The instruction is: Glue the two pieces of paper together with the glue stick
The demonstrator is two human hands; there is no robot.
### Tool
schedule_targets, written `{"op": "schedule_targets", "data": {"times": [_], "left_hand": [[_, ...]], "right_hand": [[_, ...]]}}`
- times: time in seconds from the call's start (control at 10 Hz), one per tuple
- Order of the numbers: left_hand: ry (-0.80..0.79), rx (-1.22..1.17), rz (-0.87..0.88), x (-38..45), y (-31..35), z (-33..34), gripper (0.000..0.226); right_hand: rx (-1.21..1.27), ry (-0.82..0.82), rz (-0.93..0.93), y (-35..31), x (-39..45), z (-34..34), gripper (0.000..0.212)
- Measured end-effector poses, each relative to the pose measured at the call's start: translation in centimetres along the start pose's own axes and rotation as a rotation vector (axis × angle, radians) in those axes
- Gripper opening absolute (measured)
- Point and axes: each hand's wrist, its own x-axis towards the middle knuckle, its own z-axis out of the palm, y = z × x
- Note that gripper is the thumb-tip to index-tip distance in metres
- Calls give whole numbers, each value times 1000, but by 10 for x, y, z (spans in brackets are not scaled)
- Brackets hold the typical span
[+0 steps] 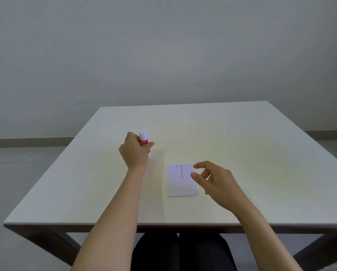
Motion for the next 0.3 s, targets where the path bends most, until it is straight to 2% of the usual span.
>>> {"op": "schedule_targets", "data": {"times": [0.3], "left_hand": [[-38,6,-13,-12,-8,2,46]], "right_hand": [[20,-39,0,-5,-5,5,27]]}}
